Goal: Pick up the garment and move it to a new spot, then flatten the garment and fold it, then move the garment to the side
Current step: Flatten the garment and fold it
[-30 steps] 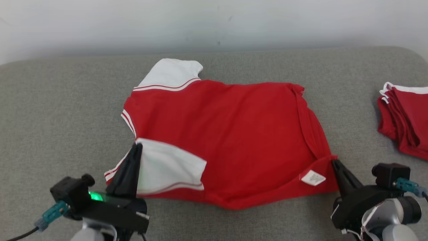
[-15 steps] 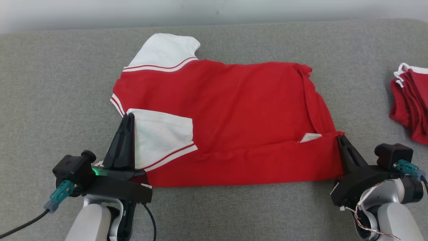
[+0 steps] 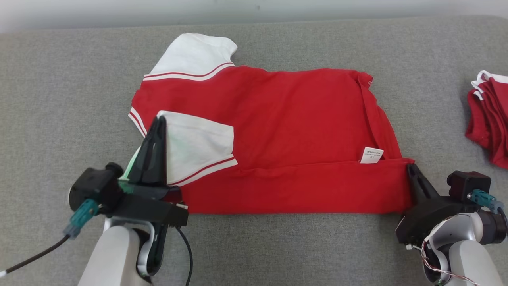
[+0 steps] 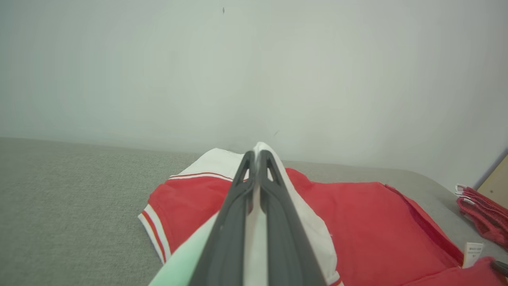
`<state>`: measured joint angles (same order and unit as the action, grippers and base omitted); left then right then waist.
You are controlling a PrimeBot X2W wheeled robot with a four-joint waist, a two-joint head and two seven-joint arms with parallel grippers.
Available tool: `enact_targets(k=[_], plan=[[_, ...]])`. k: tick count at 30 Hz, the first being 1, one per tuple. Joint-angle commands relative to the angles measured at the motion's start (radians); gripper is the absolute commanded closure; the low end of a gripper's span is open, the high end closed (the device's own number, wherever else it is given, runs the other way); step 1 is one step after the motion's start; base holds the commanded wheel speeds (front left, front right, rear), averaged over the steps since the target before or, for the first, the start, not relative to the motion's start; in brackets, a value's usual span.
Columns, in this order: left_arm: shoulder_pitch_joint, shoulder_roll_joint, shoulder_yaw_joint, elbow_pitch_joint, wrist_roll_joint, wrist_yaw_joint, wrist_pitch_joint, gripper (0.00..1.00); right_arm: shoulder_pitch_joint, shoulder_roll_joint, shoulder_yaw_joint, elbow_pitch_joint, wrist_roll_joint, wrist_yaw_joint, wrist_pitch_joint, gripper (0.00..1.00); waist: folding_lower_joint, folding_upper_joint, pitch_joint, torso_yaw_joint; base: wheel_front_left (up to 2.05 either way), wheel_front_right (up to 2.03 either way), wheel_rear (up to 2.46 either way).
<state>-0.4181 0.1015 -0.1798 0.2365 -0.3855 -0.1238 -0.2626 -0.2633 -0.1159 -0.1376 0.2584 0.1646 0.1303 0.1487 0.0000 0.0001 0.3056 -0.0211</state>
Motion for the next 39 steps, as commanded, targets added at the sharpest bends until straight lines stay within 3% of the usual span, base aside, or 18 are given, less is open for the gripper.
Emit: enact_targets(k=[1,15,16,17,25,31,39], plan=[[-0.026,0.001,-0.009,0.020,0.016,-0.005,-0.003,1.00,0.008,0.008,0.003,0.002,-0.012,0.001,-0.001,1.00,0.0000,-0.0001,0.003,-0.006,0.00,0.00,0.00],[-0.094,0.008,-0.001,0.084,0.059,-0.006,-0.003,1.00,-0.018,0.025,0.005,0.024,-0.022,0.001,-0.008,1.00,0.0000,-0.0001,0.021,-0.029,0.00,0.00,0.00],[-0.096,0.009,0.003,0.088,0.069,-0.006,-0.003,0.65,-0.019,0.026,0.005,0.026,-0.022,0.000,-0.010,0.53,0.0000,-0.0001,0.019,-0.028,0.00,0.00,0.00],[-0.095,0.012,0.008,0.093,0.078,-0.005,-0.003,0.01,-0.020,0.029,0.001,0.029,-0.019,0.000,-0.012,0.00,0.0000,-0.0001,0.016,-0.028,0.00,0.00,0.00],[-0.012,0.040,0.051,0.083,0.167,0.009,-0.003,0.00,0.022,0.042,-0.017,-0.014,-0.004,0.001,0.004,0.00,0.0000,-0.0001,-0.032,-0.023,0.00,0.00,0.00],[0.106,0.074,0.079,0.135,0.197,0.046,-0.003,0.00,0.091,0.046,-0.048,-0.092,-0.003,0.001,0.049,0.00,0.0000,-0.0001,-0.076,-0.022,0.00,0.00,0.00],[0.152,0.080,0.091,0.244,0.188,0.104,0.106,0.00,0.152,0.060,-0.055,-0.178,0.002,0.001,0.107,0.00,0.0000,-0.0001,-0.093,-0.030,0.00,0.00,0.00]])
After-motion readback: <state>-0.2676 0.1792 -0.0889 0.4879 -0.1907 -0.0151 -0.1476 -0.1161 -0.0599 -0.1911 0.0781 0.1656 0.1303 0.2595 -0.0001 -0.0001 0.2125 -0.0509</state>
